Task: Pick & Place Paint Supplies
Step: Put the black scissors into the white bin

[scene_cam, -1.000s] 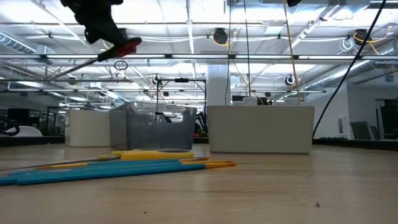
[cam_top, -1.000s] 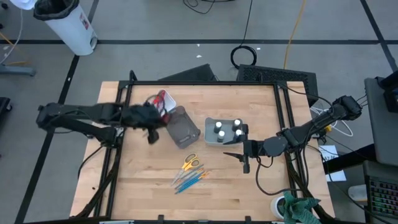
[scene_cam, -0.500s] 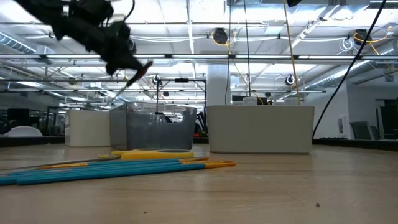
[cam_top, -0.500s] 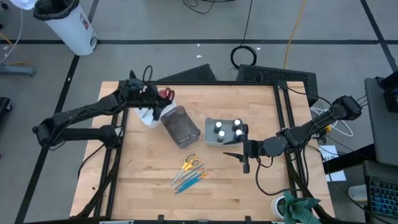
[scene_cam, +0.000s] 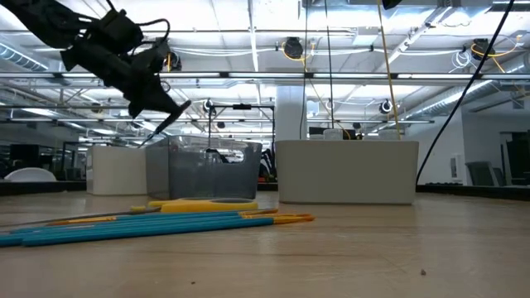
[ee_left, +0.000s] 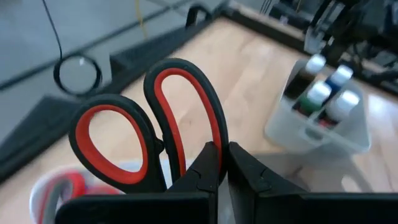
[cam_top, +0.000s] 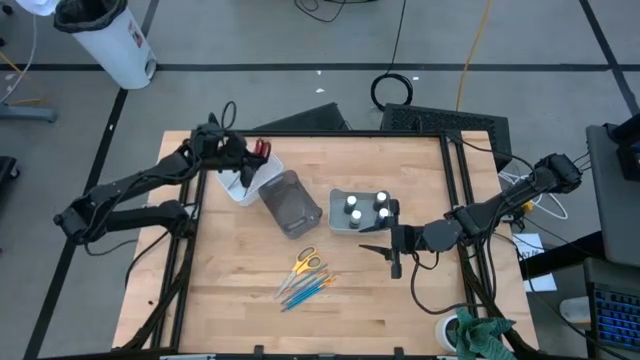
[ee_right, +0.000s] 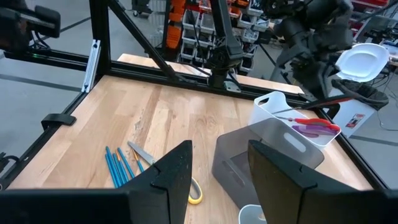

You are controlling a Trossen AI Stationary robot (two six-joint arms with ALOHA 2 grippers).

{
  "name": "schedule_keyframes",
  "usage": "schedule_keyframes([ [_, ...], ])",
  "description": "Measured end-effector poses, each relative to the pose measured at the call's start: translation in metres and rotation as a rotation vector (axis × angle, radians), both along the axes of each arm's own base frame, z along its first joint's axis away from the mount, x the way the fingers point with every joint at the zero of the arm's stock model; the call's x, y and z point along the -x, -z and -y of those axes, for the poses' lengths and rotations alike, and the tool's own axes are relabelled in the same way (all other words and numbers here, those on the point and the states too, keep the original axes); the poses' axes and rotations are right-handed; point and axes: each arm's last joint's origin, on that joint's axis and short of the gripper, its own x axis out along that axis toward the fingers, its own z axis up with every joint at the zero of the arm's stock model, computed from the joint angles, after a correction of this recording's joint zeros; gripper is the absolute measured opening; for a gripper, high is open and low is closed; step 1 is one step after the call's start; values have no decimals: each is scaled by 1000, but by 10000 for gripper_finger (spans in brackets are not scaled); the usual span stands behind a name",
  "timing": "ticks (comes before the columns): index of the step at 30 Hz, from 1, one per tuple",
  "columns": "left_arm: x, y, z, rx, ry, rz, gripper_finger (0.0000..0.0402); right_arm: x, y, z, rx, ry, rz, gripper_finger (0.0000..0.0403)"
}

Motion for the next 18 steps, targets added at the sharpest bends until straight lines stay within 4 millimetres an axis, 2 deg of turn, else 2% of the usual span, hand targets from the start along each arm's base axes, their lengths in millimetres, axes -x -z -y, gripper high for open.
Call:
schedule_keyframes([
  [10,15,24,7,88,-111,-311,11,0,0,0,0,1,0,146],
  [15,16,26,7,82,-142,-342,11,0,0,0,1,1,0,146],
  [18,16,26,7,83,-142,-343,28,0,0,0,1,1,0,146],
])
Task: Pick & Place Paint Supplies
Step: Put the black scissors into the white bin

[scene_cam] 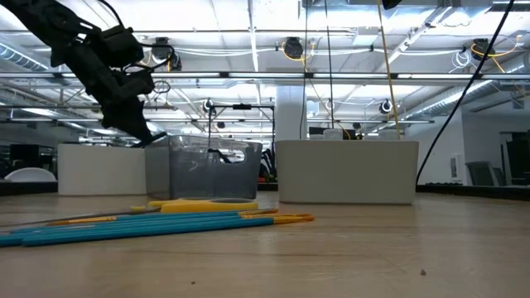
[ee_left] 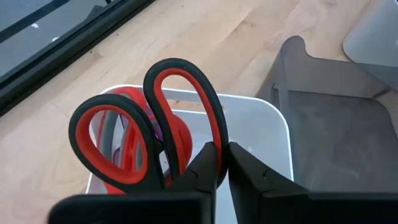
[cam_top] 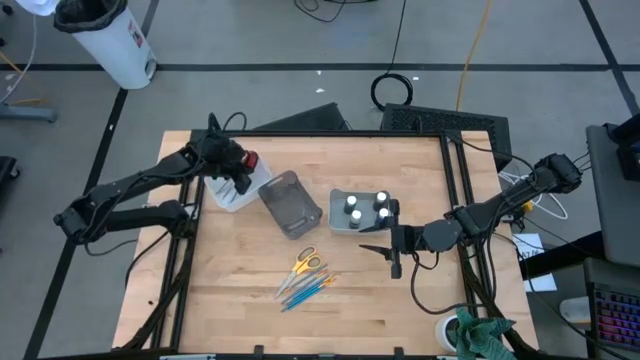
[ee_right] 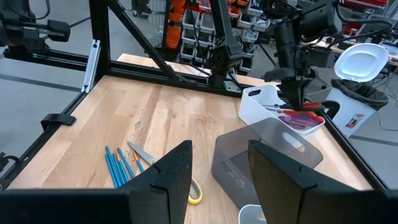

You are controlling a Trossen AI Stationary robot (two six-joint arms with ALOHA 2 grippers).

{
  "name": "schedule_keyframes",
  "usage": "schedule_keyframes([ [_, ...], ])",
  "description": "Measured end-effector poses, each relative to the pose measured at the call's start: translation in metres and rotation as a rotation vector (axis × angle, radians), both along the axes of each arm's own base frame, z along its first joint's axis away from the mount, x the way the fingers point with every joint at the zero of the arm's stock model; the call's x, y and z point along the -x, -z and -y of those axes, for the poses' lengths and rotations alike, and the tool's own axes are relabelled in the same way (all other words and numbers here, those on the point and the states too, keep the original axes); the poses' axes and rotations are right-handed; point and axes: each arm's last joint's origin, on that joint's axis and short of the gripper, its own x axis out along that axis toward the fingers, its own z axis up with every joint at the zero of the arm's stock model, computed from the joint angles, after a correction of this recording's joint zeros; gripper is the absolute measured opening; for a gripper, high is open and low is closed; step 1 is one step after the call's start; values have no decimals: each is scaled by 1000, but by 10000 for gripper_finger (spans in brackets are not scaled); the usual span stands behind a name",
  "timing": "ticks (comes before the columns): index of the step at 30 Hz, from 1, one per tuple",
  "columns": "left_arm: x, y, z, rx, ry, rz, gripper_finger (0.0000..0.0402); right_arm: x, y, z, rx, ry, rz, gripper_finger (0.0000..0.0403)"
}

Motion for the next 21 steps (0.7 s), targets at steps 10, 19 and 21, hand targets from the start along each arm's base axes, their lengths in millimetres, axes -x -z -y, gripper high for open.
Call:
schedule_keyframes([
  [10,-2,6,2,9,-22,-65,79,0,0,0,0,0,0,146],
  [19,-8,6,9,-61,-77,-134,126,0,0,0,1,0,-1,146],
  [21,-9,7,11,-75,-102,-158,159,0,0,0,0,0,-1,146],
])
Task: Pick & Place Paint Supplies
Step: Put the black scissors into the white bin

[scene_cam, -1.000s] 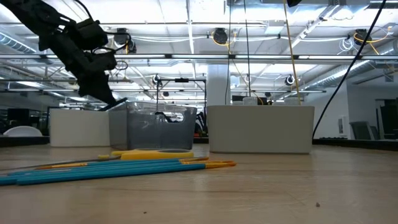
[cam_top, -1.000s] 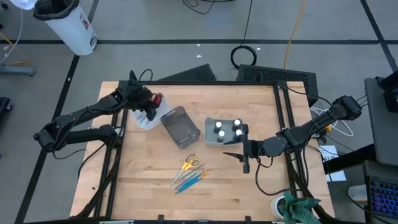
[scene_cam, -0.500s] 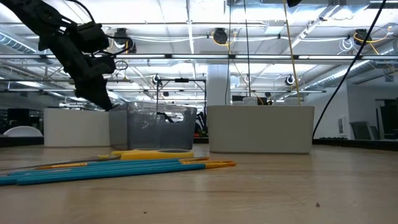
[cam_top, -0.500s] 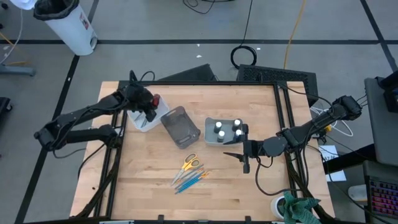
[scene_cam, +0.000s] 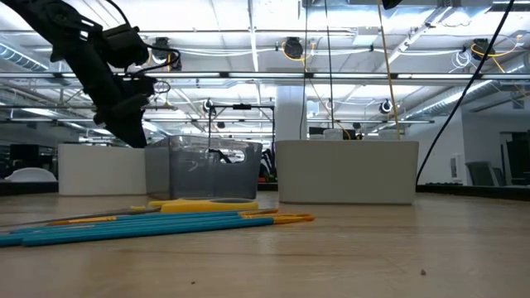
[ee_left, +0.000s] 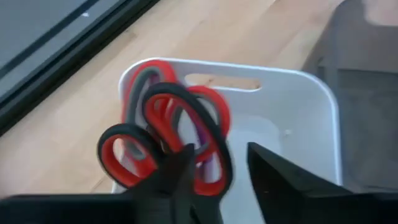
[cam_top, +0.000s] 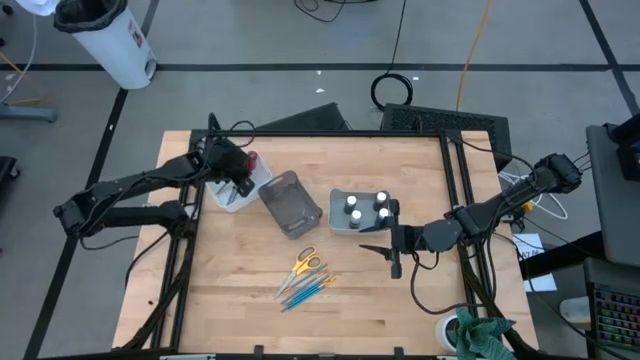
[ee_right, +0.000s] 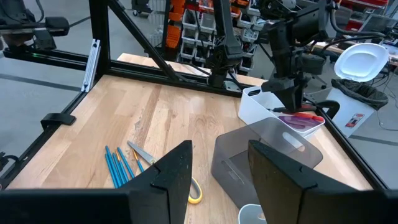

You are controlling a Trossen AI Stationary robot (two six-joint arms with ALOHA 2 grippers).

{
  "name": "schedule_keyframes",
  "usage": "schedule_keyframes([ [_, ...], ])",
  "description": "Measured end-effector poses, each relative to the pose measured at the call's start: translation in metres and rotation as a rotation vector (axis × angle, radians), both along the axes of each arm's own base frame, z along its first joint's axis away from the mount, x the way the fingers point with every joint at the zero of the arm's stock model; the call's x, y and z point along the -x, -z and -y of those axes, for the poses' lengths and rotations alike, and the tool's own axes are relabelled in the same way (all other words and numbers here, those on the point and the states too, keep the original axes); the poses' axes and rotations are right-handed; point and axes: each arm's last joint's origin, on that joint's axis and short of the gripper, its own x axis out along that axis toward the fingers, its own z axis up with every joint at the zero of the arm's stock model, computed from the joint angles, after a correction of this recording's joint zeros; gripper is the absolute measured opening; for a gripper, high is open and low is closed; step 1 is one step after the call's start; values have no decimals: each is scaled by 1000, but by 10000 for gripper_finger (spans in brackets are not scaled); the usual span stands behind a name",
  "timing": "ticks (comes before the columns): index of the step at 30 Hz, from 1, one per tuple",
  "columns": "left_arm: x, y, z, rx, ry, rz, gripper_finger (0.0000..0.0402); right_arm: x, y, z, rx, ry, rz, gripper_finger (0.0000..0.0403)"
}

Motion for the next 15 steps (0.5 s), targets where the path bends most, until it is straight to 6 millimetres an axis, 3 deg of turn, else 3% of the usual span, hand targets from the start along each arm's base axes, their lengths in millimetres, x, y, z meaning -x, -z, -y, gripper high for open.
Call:
schedule_keyframes([
  [8,-5,-10,5,-55,0,6,298,0,0,0,1,0,-1,146],
  [15,-18,-46,15,41,29,243,348,0,0,0,1,1,-2,146],
])
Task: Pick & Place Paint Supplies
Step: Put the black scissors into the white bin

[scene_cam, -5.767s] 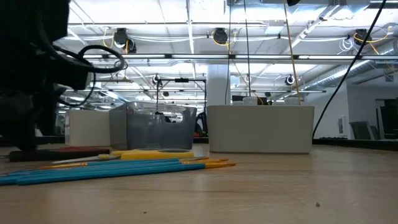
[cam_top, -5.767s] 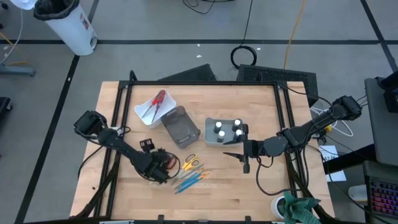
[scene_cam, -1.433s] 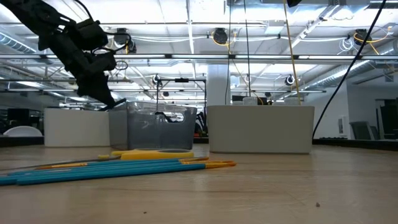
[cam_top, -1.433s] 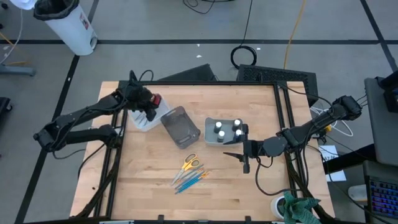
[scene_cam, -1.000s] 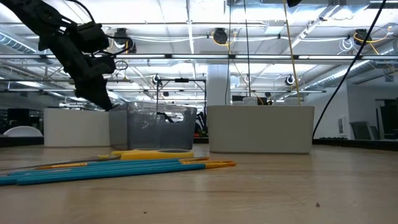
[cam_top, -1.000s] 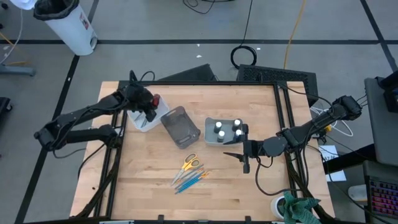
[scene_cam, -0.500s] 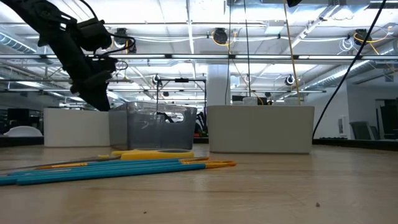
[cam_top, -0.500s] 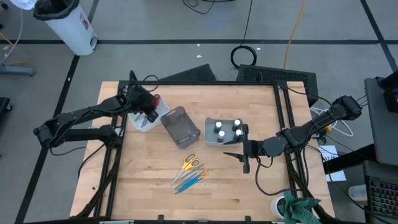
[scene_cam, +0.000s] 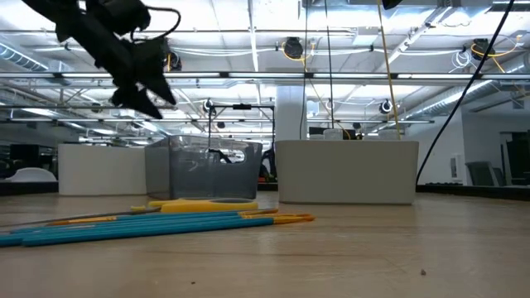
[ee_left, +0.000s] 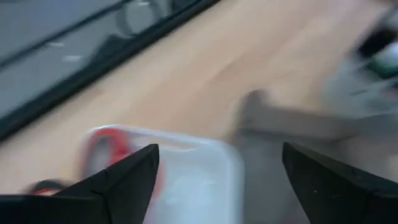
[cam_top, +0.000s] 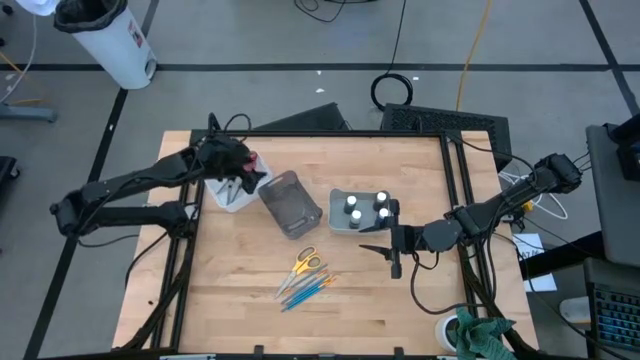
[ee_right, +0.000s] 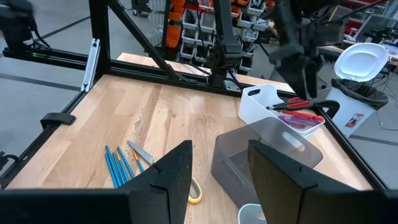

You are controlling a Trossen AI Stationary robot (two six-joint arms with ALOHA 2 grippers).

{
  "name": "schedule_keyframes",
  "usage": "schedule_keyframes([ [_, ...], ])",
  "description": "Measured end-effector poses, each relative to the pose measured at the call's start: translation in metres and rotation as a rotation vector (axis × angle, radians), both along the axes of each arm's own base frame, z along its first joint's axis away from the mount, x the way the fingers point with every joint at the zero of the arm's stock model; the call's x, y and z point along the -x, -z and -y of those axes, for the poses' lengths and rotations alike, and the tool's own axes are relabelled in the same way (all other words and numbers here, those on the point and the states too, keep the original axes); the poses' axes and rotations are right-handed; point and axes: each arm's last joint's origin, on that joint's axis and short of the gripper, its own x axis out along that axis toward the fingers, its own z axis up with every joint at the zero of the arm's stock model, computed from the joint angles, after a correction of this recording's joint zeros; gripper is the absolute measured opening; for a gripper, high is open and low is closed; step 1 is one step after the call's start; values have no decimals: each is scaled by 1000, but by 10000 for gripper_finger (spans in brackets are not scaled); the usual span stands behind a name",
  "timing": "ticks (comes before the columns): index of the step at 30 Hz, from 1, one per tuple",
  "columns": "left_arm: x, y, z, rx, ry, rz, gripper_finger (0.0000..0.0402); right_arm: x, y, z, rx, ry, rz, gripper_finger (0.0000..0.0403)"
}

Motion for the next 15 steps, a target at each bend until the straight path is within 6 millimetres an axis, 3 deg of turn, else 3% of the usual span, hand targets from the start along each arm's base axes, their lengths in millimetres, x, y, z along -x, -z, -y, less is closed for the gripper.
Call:
schedule_keyframes([
  [7,-28,-6,40,214,345,195,351,0,0,0,0,0,0,146],
  [10,-48,-5,72,240,475,235,351,0,0,0,0,0,0,146],
  [15,-72,-8,130,126,692,270,351,0,0,0,-1,0,1,146],
])
